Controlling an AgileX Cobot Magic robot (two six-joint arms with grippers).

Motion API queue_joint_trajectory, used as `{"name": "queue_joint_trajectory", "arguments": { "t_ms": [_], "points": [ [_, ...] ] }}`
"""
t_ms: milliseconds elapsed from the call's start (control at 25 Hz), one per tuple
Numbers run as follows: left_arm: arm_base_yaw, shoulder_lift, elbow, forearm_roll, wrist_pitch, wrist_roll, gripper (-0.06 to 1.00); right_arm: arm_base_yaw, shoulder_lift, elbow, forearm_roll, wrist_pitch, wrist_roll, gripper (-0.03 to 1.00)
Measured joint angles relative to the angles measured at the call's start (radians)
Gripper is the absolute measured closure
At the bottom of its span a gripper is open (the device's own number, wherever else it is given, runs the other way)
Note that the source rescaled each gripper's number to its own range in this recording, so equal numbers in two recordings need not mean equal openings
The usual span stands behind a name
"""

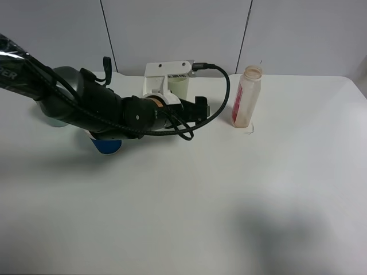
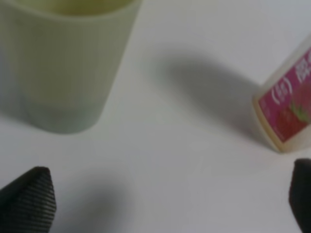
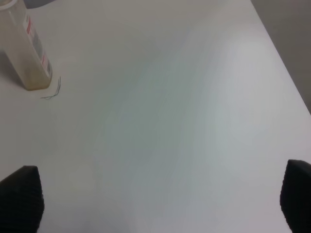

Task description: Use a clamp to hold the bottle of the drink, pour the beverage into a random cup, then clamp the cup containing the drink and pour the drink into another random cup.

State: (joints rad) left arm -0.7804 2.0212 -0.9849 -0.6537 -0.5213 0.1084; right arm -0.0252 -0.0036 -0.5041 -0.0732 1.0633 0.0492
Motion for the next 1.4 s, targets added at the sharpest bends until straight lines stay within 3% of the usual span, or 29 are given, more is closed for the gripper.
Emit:
{"name": "queue_joint_trajectory", "arguments": {
  "t_ms": [320,640,960,1400],
  "points": [
    [0.0,0.093,-0.079,-0.065,-0.062,0.081,0.03,0.0,0.0,0.0,0.0,0.0,0.0,-0.01],
    [0.012,0.133,-0.091,-0.123,-0.152,0.092,0.03,0.0,0.0,0.0,0.0,0.0,0.0,-0.01],
    [0.056,0.146,-0.092,-0.135,-0.202,0.092,0.03,0.0,0.0,0.0,0.0,0.0,0.0,-0.01],
    [0.059,0.196,-0.096,-0.136,-0.248,0.091,0.03,0.0,0.0,0.0,0.0,0.0,0.0,-0.01]
  ]
}}
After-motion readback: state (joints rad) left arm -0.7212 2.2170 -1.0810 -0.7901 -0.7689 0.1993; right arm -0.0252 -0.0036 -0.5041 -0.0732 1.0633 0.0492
